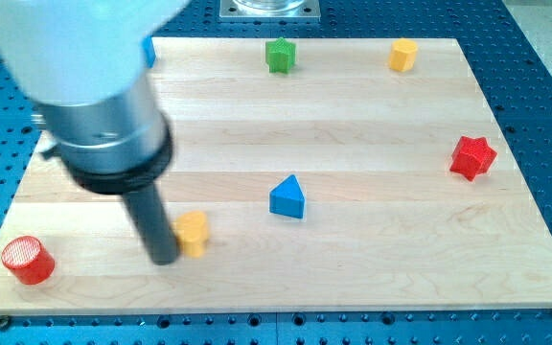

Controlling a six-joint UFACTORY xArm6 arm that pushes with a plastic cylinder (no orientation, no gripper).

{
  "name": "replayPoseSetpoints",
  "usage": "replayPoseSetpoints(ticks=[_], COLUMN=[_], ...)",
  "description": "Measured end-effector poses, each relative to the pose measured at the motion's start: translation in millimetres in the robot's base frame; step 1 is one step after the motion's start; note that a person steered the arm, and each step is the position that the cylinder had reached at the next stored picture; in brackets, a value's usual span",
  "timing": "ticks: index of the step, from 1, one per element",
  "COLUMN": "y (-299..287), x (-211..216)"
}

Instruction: Move the heart parallel to the right of the red circle

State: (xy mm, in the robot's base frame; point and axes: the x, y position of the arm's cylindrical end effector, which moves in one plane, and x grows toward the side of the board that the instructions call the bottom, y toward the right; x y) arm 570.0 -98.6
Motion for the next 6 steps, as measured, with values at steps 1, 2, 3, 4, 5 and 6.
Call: replayPoseSetpoints(ticks=[1, 2, 3, 4, 5, 6], y=[-31, -67, -14, 23, 31, 51], x=[1, -21, -25, -14, -57, -39])
